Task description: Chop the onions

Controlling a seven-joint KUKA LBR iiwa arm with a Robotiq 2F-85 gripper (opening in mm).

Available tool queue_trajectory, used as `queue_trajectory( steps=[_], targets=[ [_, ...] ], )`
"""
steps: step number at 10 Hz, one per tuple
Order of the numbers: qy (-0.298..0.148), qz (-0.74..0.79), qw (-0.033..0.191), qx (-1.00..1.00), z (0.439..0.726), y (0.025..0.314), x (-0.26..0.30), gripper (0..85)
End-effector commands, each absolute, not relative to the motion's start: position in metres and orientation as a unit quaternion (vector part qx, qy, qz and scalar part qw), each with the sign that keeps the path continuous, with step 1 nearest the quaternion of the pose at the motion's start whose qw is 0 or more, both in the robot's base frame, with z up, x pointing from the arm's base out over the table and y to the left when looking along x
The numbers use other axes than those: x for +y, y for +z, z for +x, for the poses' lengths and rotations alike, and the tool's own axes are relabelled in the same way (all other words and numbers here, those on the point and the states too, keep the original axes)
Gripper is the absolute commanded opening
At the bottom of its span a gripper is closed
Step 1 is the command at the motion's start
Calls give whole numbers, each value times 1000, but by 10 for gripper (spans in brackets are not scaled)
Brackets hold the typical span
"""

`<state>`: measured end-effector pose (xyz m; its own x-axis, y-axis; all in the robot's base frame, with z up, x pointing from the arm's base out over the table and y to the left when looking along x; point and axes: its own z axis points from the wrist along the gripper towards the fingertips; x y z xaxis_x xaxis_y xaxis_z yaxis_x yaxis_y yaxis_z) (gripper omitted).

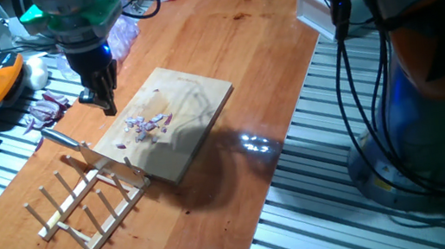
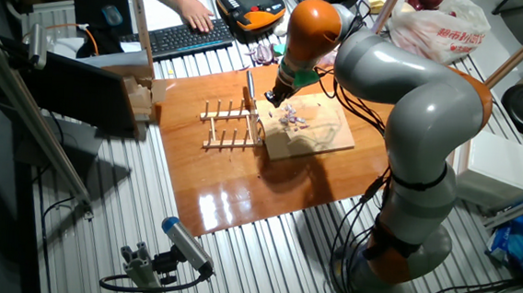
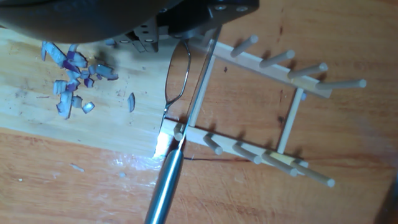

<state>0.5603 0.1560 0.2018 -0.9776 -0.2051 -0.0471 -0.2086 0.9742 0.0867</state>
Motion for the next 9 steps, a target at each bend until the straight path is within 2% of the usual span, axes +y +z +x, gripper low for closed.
queue_trajectory(
  steps=[1,7,9],
  targets=[
    [45,-104,19,993,560,202,156,0],
    [45,-99,23,994,561,201,159,0],
    [48,-101,17,994,561,201,158,0]
  ],
)
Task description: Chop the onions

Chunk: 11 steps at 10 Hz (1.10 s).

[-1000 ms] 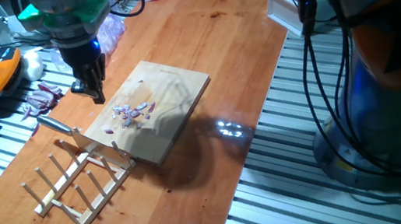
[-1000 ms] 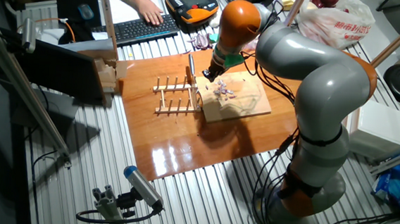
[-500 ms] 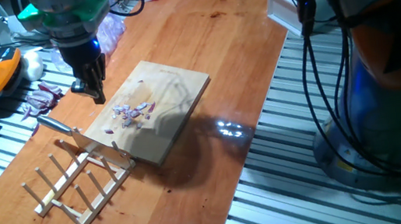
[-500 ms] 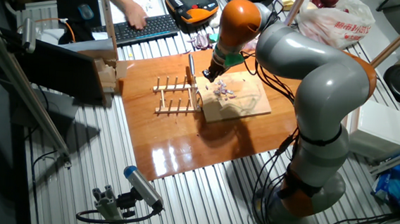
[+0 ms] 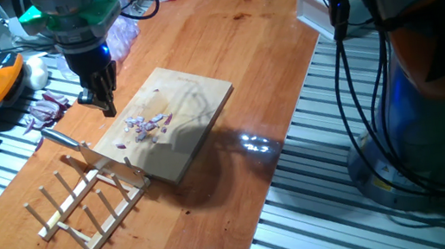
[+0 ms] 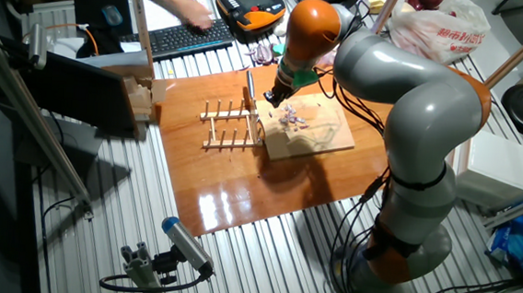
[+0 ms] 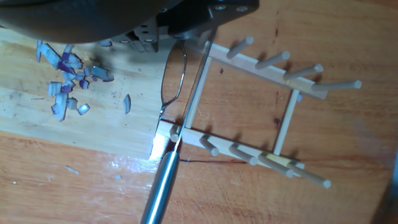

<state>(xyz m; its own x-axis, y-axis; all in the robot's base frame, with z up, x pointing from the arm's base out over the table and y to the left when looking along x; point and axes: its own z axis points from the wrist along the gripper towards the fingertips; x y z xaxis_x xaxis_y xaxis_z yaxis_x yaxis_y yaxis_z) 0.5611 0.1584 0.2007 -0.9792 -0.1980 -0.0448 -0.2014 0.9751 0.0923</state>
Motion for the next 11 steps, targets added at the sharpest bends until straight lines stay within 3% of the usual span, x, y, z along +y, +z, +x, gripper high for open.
queue_trajectory(
  steps=[1,11],
  targets=[
    [48,-101,20,994,561,201,158,0],
    [52,-98,-6,994,564,199,161,0]
  ],
)
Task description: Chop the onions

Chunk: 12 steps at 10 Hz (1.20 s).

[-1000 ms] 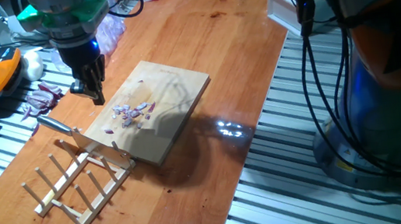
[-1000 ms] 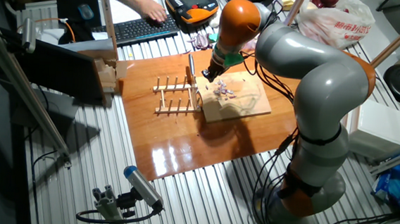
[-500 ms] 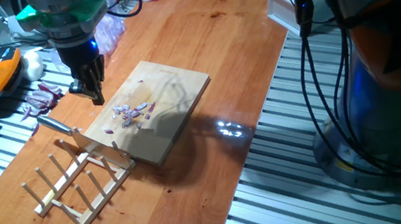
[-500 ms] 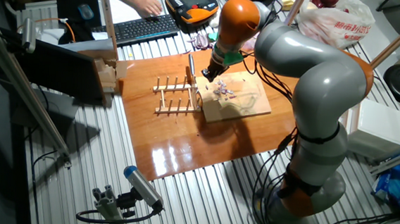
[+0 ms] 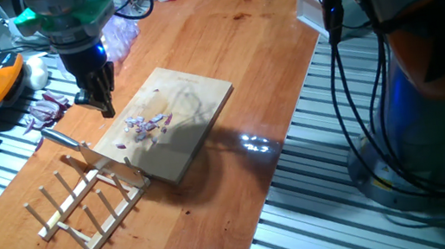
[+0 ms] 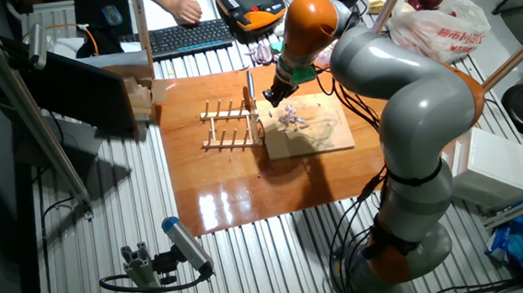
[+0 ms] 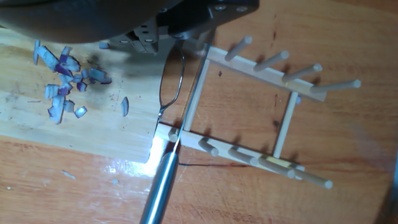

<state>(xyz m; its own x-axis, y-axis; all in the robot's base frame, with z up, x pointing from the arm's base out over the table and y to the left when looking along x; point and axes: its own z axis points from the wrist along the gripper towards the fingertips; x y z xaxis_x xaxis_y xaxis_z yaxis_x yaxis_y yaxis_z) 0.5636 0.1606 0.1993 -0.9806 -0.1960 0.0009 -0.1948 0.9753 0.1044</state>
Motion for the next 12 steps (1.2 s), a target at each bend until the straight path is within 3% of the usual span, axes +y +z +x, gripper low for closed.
queue_trajectory(
  steps=[1,3,4,5,6,7,8,9,10,11,12],
  targets=[
    [-54,97,5,-994,563,200,160,0],
    [-49,84,8,-995,566,198,163,0],
    [-28,63,17,-997,568,196,166,340],
    [-17,77,30,-996,570,195,169,340],
    [-44,133,-1,-990,574,193,171,0],
    [-36,95,42,-994,575,194,165,0],
    [-13,62,64,-996,573,196,163,340],
    [-4,76,49,-996,573,197,164,340],
    [-16,141,-33,-989,575,195,166,0],
    [-27,108,-4,-994,573,198,161,0],
    [-3,68,29,-997,568,202,161,340]
  ],
)
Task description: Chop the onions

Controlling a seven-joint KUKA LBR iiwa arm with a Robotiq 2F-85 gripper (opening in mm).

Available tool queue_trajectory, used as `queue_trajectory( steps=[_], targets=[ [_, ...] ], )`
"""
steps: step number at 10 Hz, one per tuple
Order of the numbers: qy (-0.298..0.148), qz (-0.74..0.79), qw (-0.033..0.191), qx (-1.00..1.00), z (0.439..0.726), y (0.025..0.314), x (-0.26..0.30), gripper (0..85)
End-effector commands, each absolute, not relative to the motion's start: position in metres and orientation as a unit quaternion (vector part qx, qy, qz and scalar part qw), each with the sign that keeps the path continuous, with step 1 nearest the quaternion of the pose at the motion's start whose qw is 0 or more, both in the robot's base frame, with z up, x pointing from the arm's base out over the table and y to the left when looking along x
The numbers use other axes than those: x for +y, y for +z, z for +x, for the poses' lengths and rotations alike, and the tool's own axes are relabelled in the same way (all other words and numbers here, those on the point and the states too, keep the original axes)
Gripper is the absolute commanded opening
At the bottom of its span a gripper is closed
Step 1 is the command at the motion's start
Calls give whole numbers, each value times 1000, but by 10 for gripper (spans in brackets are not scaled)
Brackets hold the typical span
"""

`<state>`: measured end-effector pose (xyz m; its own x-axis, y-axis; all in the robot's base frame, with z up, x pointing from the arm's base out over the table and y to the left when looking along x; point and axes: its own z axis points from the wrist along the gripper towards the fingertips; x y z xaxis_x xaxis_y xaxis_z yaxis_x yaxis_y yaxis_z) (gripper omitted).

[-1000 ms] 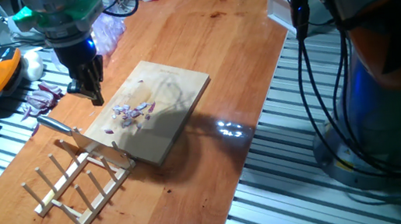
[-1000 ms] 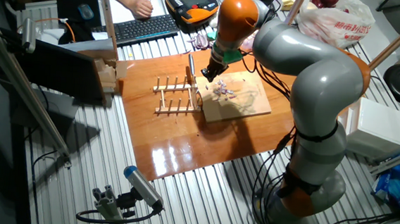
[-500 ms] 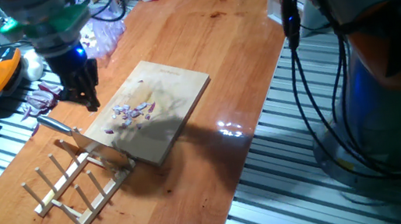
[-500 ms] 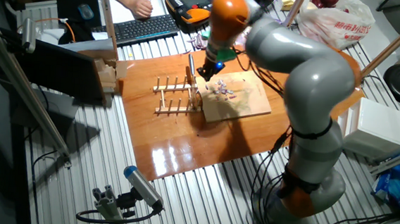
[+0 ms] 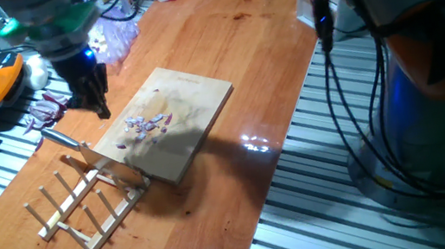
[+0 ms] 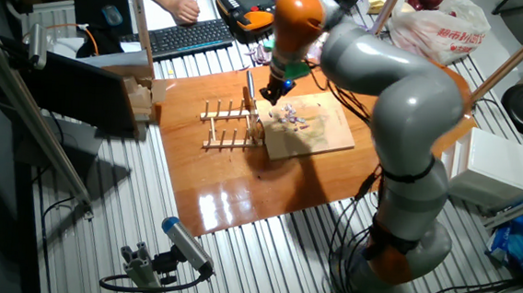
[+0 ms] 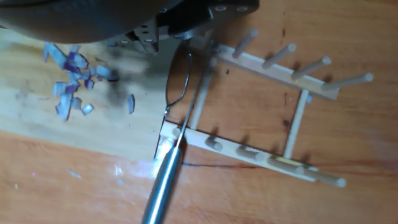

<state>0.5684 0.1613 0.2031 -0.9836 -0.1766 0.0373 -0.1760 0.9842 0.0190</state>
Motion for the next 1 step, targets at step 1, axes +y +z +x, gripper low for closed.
queue_trajectory(
  steps=[1],
  targets=[
    [2,135,-40,-990,569,202,163,0]
  ],
)
